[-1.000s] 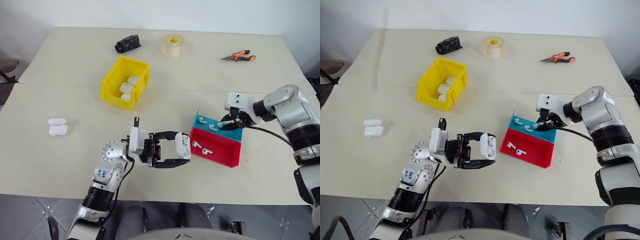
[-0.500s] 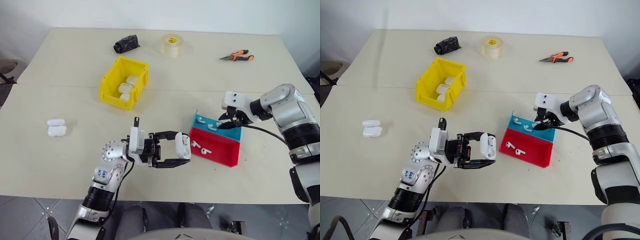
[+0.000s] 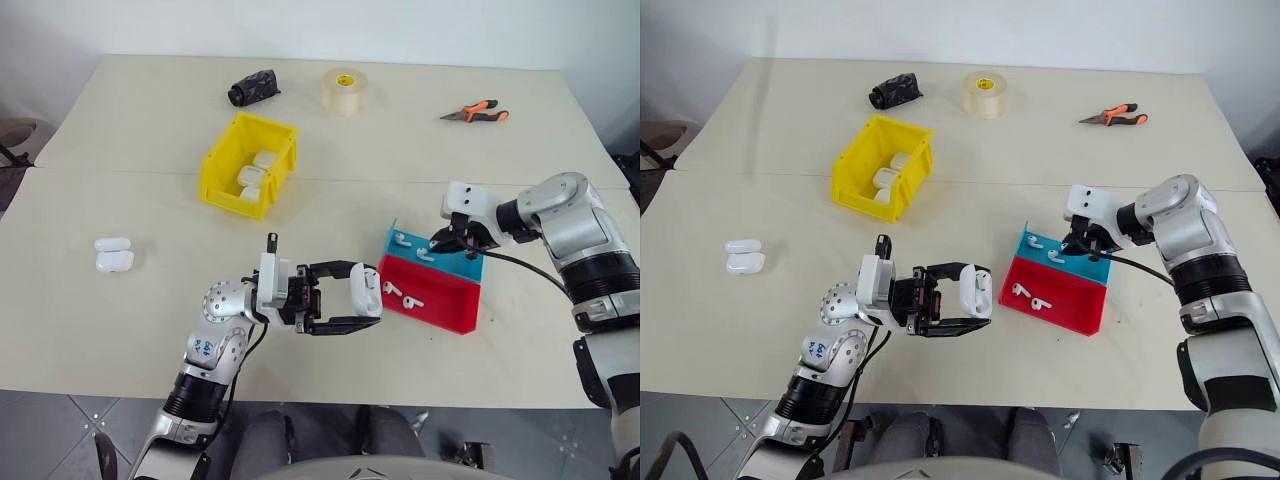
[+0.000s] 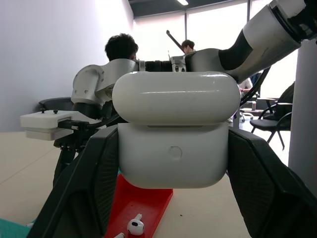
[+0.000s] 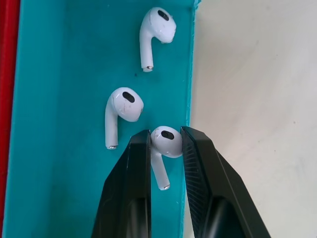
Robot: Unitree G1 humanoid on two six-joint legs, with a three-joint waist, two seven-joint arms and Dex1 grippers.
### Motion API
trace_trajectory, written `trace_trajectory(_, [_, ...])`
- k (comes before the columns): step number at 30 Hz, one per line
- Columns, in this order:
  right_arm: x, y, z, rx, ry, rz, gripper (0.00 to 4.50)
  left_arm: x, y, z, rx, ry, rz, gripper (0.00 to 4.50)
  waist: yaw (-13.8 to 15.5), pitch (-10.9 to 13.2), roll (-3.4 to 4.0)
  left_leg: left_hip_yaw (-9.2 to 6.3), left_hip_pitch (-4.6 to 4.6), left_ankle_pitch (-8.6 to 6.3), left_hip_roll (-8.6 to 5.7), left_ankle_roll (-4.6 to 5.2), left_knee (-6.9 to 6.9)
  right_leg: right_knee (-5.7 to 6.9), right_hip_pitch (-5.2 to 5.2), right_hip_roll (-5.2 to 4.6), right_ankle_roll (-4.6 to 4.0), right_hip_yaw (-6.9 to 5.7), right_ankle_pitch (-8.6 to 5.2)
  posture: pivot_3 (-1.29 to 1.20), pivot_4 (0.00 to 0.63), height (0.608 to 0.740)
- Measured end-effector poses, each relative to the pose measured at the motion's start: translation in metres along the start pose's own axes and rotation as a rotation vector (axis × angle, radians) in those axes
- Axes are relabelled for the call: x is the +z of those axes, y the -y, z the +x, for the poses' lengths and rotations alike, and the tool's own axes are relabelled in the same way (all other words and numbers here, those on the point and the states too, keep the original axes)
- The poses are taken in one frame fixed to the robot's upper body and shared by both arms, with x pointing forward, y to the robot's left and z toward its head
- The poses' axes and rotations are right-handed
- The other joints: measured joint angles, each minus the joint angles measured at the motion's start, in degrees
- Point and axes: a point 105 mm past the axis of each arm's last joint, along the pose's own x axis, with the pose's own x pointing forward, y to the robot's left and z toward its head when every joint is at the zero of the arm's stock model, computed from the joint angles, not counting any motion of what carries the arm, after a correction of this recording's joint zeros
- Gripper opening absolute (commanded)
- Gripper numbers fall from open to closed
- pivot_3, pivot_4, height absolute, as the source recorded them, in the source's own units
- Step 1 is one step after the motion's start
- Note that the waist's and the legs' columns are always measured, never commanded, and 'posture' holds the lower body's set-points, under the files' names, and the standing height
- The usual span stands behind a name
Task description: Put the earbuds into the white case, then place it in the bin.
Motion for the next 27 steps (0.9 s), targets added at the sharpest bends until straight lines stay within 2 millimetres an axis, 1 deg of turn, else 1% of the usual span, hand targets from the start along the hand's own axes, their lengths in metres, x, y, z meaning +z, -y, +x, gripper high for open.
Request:
trace_trajectory(2, [0.006,-0.006,-0.006,0.007,0.079,0.02,0.52,0.001,-0.001,0.0,-0.004,0.0,0.003,2.81,0.08,0.02,0.04,0.0,-0.03,0.0,-0.01,0.0,-0.01,-0.01,-0.02,-0.01,0.0,0.0,0.0,0.0,0.15,0.74])
trace_trajectory(4, [0.02,-0.014,-0.02,0.02,0.228,0.052,0.52,0.001,-0.005,0.001,-0.006,0.0,0.004,2.81,0.19,0.03,0.04,-0.05,-0.06,0.0,-0.02,0.0,-0.01,-0.01,-0.02,0.0,0.0,-0.03,0.0,0.0,0.15,0.74])
trace_trajectory(6, [0.036,-0.028,-0.037,0.051,0.398,0.081,0.52,0.0,-0.012,0.0,0.003,-0.005,0.0,2.81,0.46,0.04,0.02,-0.08,-0.06,0.0,-0.02,0.0,0.01,-0.01,0.0,0.0,0.0,-0.07,0.0,0.0,0.15,0.74])
trace_trajectory(8, [0.045,-0.044,-0.051,0.087,0.543,0.115,0.52,0.0,-0.019,0.0,0.008,-0.009,-0.005,2.81,0.68,0.05,0.0,-0.09,-0.06,0.0,-0.04,0.0,0.0,-0.02,0.02,-0.01,0.0,-0.07,0.0,0.0,0.15,0.74])
trace_trajectory(10, [0.055,-0.057,-0.056,0.124,0.682,0.166,0.52,-0.001,-0.024,-0.001,0.017,-0.01,-0.015,2.81,0.83,0.06,-0.01,-0.08,-0.05,0.0,-0.04,0.0,0.0,-0.02,0.03,-0.01,0.0,-0.06,0.0,0.0,0.15,0.74])
trace_trajectory(12, [0.064,-0.066,-0.057,0.151,0.795,0.242,0.52,-0.001,-0.029,-0.001,0.023,-0.013,-0.023,2.81,0.81,0.05,-0.01,-0.05,-0.03,0.0,-0.04,0.0,0.0,-0.02,0.02,0.0,0.0,-0.04,0.0,0.0,0.15,0.74])
trace_trajectory(14, [0.078,-0.075,-0.061,0.165,0.928,0.316,0.52,-0.001,-0.034,0.001,0.02,-0.013,-0.026,2.81,0.83,0.05,-0.01,-0.06,-0.03,0.0,-0.03,0.0,0.0,0.01,0.0,0.0,0.0,-0.05,0.0,0.0,0.15,0.74])
trace_trajectory(16, [0.088,-0.083,-0.064,0.181,1.003,0.359,0.52,0.0,-0.037,0.002,0.013,-0.012,-0.026,2.81,0.82,0.06,-0.01,-0.07,-0.04,0.0,-0.04,0.0,0.0,0.01,0.0,0.0,0.0,-0.04,0.0,0.0,0.15,0.74])
trace_trajectory(19, [0.099,-0.092,-0.065,0.175,1.095,0.416,0.52,0.001,-0.04,0.004,0.017,-0.003,-0.031,2.81,1.03,0.05,-0.01,-0.11,-0.04,0.0,-0.06,0.0,-0.01,0.03,0.0,0.0,0.0,-0.06,0.0,0.0,0.15,0.74])
trace_trajectory(23, [0.111,-0.112,-0.053,0.216,1.187,0.5,0.52,0.003,-0.045,0.008,0.018,0.01,-0.039,2.81,1.42,0.05,-0.01,-0.08,-0.04,0.0,-0.1,0.0,-0.01,0.02,0.0,-0.01,0.0,-0.03,0.0,0.0,0.15,0.74])
trace_trajectory(27, [0.118,-0.121,-0.049,0.211,1.242,0.535,0.52,0.005,-0.047,0.016,0.022,0.038,-0.061,2.81,1.43,0.05,-0.01,-0.09,-0.04,0.0,-0.1,0.0,-0.02,0.02,0.0,0.0,0.0,-0.03,0.0,0.0,0.15,0.74])
